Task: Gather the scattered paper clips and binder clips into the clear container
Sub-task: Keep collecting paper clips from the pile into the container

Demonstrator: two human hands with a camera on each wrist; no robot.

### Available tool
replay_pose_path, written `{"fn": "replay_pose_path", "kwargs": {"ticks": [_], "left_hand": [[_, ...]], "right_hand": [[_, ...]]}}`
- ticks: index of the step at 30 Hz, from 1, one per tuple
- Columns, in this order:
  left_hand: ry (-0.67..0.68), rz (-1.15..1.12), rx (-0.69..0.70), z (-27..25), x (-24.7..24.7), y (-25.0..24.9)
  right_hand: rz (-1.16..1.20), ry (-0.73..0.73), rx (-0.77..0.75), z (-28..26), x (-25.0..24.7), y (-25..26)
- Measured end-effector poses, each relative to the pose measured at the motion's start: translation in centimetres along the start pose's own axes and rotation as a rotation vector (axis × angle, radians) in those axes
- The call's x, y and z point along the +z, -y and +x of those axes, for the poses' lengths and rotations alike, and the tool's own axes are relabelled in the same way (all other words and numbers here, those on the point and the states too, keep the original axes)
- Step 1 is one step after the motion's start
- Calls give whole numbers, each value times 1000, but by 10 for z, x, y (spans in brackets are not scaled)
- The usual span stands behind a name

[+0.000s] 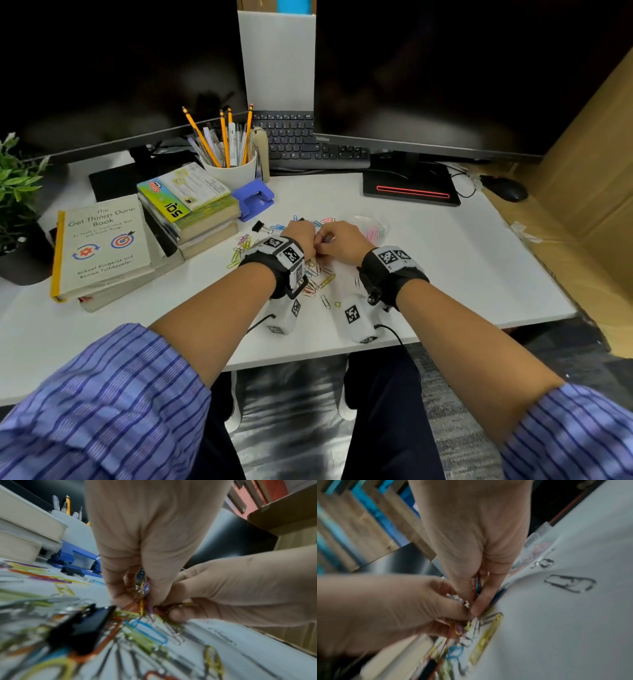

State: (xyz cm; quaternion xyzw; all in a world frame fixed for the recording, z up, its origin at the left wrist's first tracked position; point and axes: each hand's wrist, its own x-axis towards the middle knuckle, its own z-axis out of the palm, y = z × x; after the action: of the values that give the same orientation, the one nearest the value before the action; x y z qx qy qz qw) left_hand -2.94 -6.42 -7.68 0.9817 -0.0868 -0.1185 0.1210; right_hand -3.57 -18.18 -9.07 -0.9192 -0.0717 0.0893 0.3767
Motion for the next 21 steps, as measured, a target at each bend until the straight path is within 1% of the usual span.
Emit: {"fn": "replay_pose_path", "kwargs": {"ticks": [3,6,9,11,13,15,17,21], "left_hand": [[-34,-55,-2,1,-1,1],[-89,-162,19,2,-7,3],[-114,-376,37,8,-10,4],[-98,-546,51,12,-10,2],[-84,-668,60,15,-9,-2],[-87,-734,65,17,-8,-7],[-101,-785,55,19,-8,-10],[-83,-852,-42,25,-4,-9]], "right_hand": [[318,3,19,-2,-1,-9],[468,-21,9,-2,-6,-13],[562,-32,42,-3,-13,-11],[708,-38,105,-1,-17,-11],[836,-44,163,0,-22,-8],[887,-58,215,2,-29,-5],[886,-77,271,4,-40,-4],[737,-96,326,11,-60,-5]]}}
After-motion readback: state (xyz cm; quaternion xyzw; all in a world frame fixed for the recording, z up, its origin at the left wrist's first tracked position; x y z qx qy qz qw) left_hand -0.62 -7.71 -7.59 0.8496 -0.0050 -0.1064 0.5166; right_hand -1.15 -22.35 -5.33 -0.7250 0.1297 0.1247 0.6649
